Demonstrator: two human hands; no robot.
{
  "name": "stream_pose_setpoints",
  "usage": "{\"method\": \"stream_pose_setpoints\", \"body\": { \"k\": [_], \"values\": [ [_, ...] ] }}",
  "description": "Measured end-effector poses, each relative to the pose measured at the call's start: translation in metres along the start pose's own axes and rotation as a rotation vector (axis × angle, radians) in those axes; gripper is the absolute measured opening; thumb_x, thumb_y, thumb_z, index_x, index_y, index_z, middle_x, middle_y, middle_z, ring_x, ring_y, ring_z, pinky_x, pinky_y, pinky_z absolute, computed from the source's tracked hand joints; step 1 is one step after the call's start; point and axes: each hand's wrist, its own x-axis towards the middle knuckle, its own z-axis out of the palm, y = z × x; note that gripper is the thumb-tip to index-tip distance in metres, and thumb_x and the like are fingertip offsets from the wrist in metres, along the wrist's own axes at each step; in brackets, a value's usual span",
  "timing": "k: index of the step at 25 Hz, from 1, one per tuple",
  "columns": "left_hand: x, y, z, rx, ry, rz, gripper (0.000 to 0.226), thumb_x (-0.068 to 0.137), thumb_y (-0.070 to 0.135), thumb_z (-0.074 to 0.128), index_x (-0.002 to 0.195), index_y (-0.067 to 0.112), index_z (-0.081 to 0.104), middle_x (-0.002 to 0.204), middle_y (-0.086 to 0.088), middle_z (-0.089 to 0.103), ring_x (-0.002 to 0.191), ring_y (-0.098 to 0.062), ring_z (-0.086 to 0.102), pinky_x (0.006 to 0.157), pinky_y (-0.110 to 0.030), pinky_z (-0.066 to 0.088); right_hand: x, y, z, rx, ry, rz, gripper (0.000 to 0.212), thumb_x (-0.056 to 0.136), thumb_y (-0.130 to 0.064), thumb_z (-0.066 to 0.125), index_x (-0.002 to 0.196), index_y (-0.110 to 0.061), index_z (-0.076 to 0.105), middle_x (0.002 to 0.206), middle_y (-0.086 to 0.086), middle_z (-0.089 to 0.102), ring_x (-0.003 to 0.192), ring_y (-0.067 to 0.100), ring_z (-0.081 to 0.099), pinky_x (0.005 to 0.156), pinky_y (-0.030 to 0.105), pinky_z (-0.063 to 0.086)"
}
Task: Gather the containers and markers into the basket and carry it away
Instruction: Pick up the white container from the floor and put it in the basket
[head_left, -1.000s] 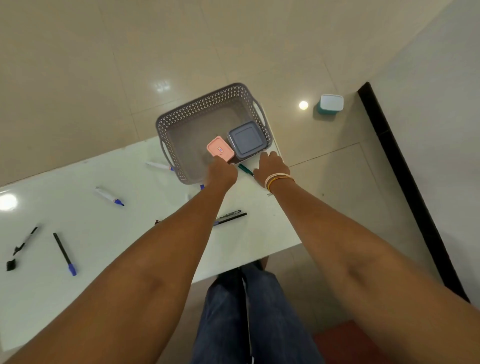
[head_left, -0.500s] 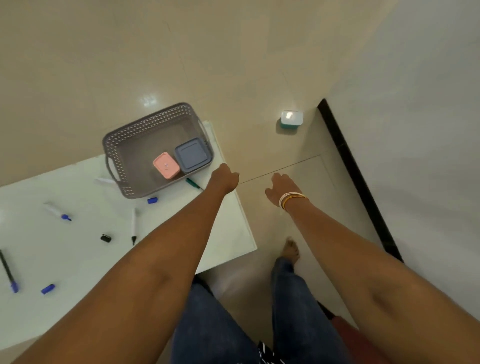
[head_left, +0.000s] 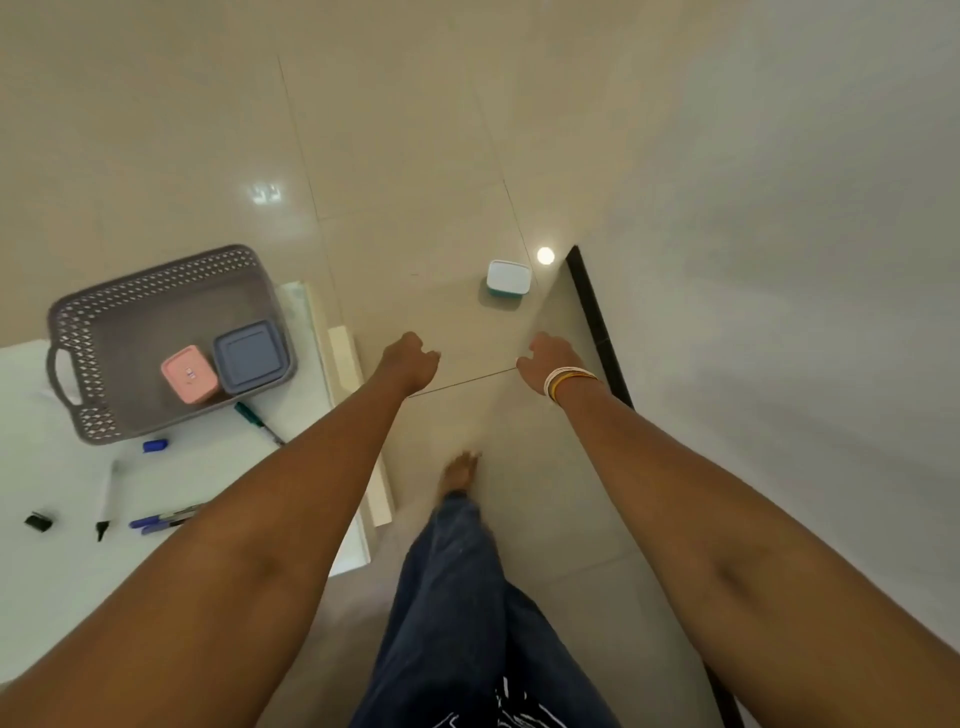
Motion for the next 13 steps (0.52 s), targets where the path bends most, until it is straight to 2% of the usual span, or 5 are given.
{"method": "stream_pose_setpoints", "body": {
  "k": [7,13],
  "values": [
    [0.119,0.073,0.013,0.075,-0.038,-0.029,0.054,0.098,0.036,0.046,0.141,0.005,0.037,0.143,-0.020,0.045,0.128,-0.036,0.047,0.102,-0.041,0.041,0.142,0.010,-0.039,0.035,-0.076,-0.014,0.043,0.095,-0.029,0.049,0.132,-0.007,0.050,0.130,0.015,0.055,0.116,0.033,0.056,0.099,0.042,0.048],
    [0.227,0.079,0.061,0.055,-0.102,-0.120,0.051,0.097,0.034,0.046,0.139,0.005,0.038,0.140,-0.020,0.047,0.124,-0.034,0.049,0.099,-0.039,0.043,0.279,0.026,-0.018,0.105,-0.158,0.039,0.039,0.093,-0.026,0.050,0.127,-0.007,0.054,0.127,0.016,0.057,0.114,0.034,0.056,0.095,0.039,0.047]
  ]
}}
